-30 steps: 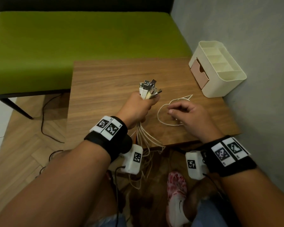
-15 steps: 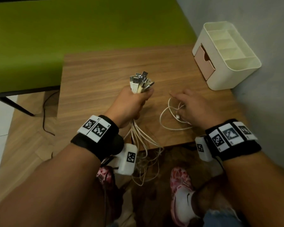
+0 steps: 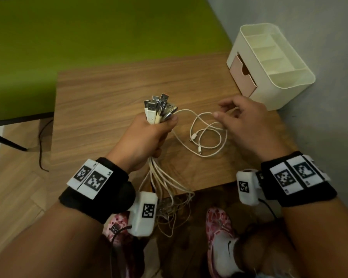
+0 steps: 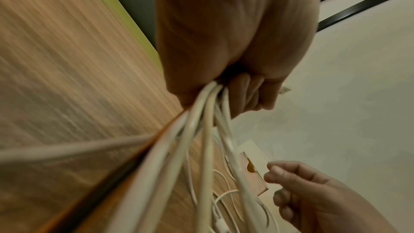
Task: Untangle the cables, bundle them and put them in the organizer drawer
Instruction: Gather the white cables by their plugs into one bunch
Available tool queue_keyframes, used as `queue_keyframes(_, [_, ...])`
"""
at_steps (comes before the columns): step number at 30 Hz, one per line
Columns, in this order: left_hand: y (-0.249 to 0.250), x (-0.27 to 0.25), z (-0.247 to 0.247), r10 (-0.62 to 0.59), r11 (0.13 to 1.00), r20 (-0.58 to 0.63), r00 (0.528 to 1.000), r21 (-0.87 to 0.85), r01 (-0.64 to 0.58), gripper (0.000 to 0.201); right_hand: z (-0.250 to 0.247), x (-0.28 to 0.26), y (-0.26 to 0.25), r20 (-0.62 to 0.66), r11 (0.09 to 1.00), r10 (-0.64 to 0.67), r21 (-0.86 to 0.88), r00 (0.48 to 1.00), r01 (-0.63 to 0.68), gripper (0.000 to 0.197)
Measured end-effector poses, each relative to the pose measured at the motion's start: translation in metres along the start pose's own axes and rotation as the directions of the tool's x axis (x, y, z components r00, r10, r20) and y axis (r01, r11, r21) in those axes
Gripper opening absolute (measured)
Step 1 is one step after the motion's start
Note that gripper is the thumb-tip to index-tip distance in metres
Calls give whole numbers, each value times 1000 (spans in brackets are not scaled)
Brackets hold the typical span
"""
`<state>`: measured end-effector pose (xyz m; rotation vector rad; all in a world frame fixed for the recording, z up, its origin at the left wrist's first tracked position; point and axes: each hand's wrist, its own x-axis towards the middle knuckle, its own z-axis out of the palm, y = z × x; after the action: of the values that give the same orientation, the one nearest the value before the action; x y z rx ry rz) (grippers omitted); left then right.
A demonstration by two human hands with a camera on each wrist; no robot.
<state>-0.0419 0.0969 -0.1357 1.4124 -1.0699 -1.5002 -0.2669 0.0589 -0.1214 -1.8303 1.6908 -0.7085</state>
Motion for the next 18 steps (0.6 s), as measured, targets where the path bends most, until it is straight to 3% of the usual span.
queue_keyframes(3, [2,-1,-1,3,1000,-6,1000,-10,-3,33,-10,5,10,-35,993,25,-119,999,-29,17])
queue_keyframes(6, [3,-1,-1,-1,1000,-4,1000,-17,1,33,-7,8,24,65,962,117,-256,991,-96,20])
queue_keyframes(14, [4,-3,-1,-2,1000,1,1000,-10,2,28,4,4,23,293,965,167,-245,941,-94,32])
queue_keyframes(18, [4,-2,-1,-12,1000,4,1000,-16,12,28,6,2,21,274,953,189,-283,943,-109,23])
